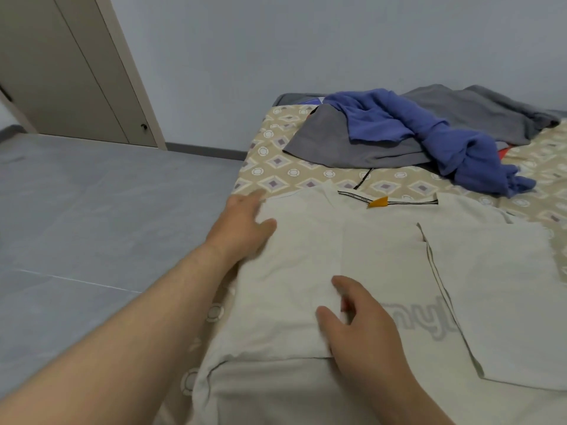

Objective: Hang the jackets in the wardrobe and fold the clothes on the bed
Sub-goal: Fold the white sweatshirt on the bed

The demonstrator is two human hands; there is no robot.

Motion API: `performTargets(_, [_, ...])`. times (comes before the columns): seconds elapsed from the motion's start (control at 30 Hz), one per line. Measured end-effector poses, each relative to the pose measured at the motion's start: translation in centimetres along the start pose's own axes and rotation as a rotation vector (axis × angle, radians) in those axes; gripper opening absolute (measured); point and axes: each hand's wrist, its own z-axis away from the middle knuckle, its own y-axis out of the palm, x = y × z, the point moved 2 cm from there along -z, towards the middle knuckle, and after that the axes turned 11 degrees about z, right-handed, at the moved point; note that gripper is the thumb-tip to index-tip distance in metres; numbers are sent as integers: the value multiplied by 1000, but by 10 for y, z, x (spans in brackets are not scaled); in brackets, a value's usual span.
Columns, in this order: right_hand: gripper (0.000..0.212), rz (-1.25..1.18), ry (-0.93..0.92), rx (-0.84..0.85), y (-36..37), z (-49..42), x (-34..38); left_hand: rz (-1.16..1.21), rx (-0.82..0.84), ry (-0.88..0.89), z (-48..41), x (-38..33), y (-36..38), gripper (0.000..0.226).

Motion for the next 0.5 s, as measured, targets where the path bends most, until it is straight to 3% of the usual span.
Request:
performTargets(0.07, [50, 67, -70, 4, 3, -2, 0, -144, 108, 45, -22, 0, 4, 32])
performTargets(0.13, [50, 98, -128, -15, 7, -7, -1, -126, 107, 36, -40, 2, 0, 12])
performTargets(0.3, [52, 132, -216, -70, 17, -19, 12, -229, -219, 54, -56, 17, -19, 28])
performTargets(0.43, [53, 164, -194, -60, 22, -20, 13, -110, -251, 51, -38, 17, -6, 15])
performTargets(0.5, [54, 143, -159, -61, 19, -18, 11, -157, -341, 105, -12, 3, -2, 32])
